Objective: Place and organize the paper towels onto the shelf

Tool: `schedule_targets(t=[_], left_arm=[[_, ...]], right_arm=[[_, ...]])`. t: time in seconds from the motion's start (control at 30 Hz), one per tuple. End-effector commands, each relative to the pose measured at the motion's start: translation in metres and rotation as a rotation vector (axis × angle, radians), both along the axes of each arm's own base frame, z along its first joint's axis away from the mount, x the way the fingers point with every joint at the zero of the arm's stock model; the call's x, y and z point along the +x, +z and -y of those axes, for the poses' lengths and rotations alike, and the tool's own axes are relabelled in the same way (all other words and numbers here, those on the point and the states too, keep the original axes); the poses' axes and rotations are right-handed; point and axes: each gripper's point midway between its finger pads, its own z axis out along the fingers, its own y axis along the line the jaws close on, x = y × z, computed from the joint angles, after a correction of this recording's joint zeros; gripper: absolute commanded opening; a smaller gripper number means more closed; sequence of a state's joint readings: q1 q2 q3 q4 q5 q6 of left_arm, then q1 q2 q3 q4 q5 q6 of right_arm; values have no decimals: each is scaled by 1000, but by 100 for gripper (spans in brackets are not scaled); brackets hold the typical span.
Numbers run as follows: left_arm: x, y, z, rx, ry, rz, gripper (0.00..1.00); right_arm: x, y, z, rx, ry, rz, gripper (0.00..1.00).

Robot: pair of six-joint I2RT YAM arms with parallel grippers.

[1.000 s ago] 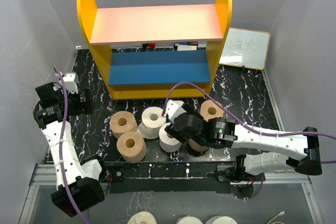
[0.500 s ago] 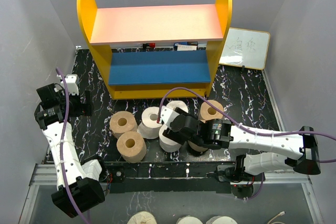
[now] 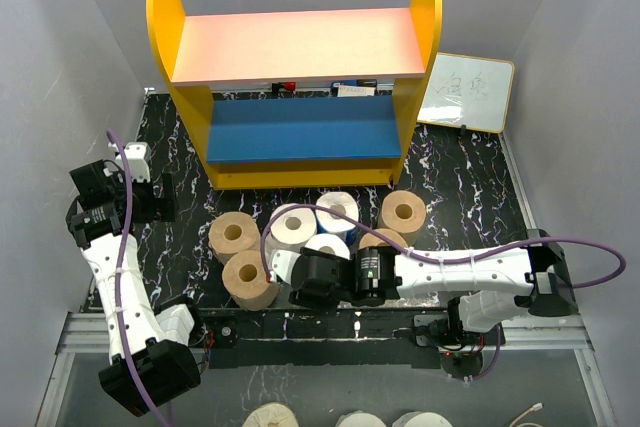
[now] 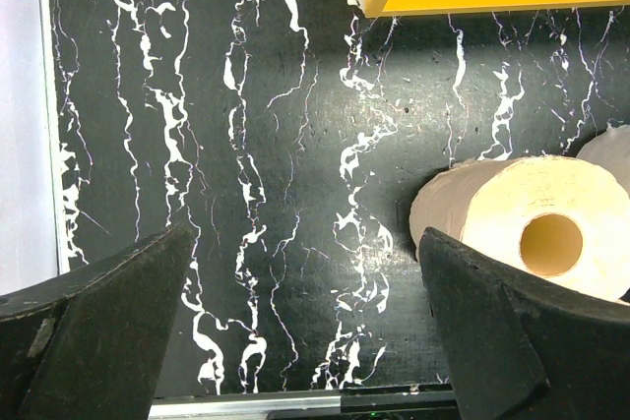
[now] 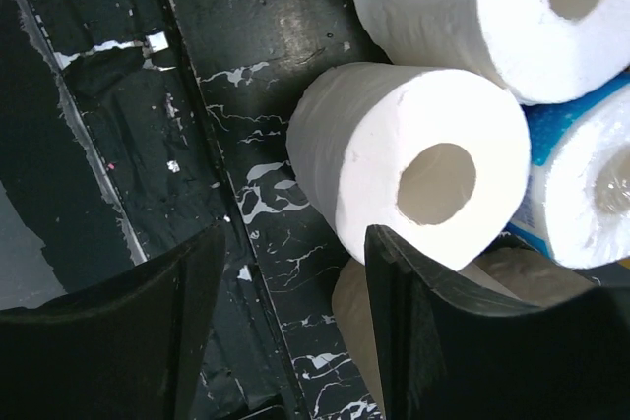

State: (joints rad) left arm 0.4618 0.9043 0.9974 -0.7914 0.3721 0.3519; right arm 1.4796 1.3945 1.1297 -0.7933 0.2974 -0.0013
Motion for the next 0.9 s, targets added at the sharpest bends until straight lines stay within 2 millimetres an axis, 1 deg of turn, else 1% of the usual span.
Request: schedule_targets(t=[0.0, 0.2, 0.37, 0.67, 0.87], left_arm=[[0, 2, -2, 26, -4, 18, 99], [0, 0, -5, 41, -2, 17, 99], [0, -2, -5, 43, -4, 11, 99], [0, -3, -6, 42, -3, 9, 99], [1, -5, -6, 47, -3, 10, 99]], right_arm=[[18, 28, -3, 91, -75, 81, 59], [28, 11, 2, 34, -124, 127, 61], [31, -3, 1, -16, -135, 142, 63], [42, -9, 2, -55, -153, 203, 63], [41, -20, -1, -81, -142, 201, 62]])
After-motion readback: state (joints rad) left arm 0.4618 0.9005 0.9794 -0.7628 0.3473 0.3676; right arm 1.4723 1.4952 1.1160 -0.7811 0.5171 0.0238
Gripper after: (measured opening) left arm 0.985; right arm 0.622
